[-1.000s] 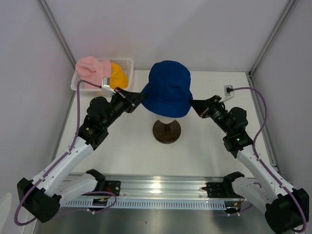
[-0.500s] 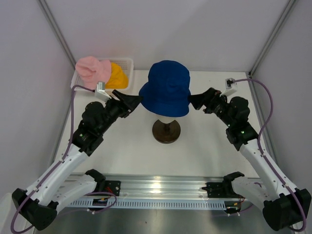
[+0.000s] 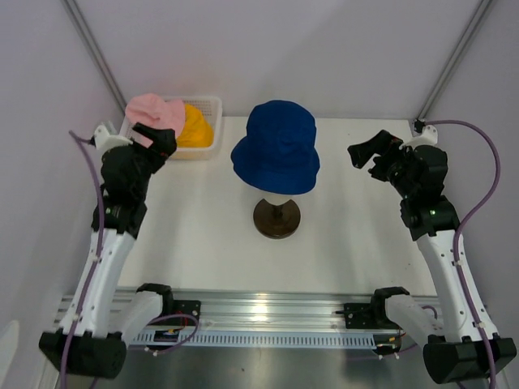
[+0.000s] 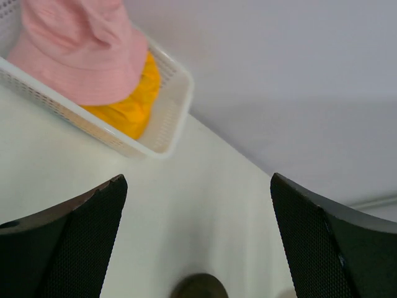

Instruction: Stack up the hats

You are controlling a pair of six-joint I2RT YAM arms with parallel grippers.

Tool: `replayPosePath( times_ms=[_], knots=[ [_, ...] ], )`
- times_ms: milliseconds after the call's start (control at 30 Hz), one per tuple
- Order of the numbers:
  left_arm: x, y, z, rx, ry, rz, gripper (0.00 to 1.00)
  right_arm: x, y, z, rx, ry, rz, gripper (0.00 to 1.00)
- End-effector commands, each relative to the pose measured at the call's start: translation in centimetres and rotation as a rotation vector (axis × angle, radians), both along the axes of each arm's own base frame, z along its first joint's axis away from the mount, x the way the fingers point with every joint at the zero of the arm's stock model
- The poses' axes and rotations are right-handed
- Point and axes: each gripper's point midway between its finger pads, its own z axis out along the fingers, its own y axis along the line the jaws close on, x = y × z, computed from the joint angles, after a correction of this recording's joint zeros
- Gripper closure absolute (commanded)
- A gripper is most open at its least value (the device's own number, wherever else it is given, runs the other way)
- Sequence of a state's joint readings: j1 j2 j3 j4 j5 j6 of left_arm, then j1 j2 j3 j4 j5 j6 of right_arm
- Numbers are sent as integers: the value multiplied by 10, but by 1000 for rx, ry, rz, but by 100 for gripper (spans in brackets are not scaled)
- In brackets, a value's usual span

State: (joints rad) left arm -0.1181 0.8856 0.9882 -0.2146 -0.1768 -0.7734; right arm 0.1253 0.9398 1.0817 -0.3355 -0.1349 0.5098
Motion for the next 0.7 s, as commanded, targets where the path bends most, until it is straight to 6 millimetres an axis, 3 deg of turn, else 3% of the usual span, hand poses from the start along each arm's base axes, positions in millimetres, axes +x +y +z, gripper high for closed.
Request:
replayPosePath(
  times_ms=[0, 33, 100, 133, 167, 200, 233, 267, 300, 367, 400, 500, 667],
  knots=[
    [45, 24, -10, 134, 61, 34, 0, 4, 0, -12, -23, 19, 21, 1],
    [69, 36, -8, 146, 87, 56, 0, 8, 2, -12, -21, 13, 30, 1],
    [92, 61, -22, 183, 152, 92, 1, 11, 1, -15, -29, 13, 25, 1],
    [107, 66, 9, 198, 105, 103, 0, 14, 0, -15, -33, 9, 17, 1],
    [130, 73, -27, 249, 208, 97, 0, 17, -1, -14, -39, -3, 12, 0],
    [142, 77, -36, 278, 245, 98, 0, 20, -1, -15, -44, -8, 10, 0],
    [157, 80, -22, 302, 232, 104, 0, 22, -4, -14, -50, -16, -3, 1],
    [181, 84, -43, 344, 299, 83, 0, 26, -5, -12, -53, -33, -9, 0],
    [196, 87, -28, 358, 282, 98, 0, 29, -6, -12, -59, -37, -17, 1],
    [223, 98, -59, 396, 374, 114, 1, 35, -12, -9, -72, -55, -49, 0],
    [234, 100, -46, 410, 345, 123, 1, 40, -13, -12, -76, -48, -58, 1],
    [263, 105, -62, 437, 364, 122, 0, 50, -17, -14, -89, -43, -79, 1],
    [272, 123, -86, 442, 436, 220, 1, 60, -20, -17, -103, -29, -83, 1]
  ],
)
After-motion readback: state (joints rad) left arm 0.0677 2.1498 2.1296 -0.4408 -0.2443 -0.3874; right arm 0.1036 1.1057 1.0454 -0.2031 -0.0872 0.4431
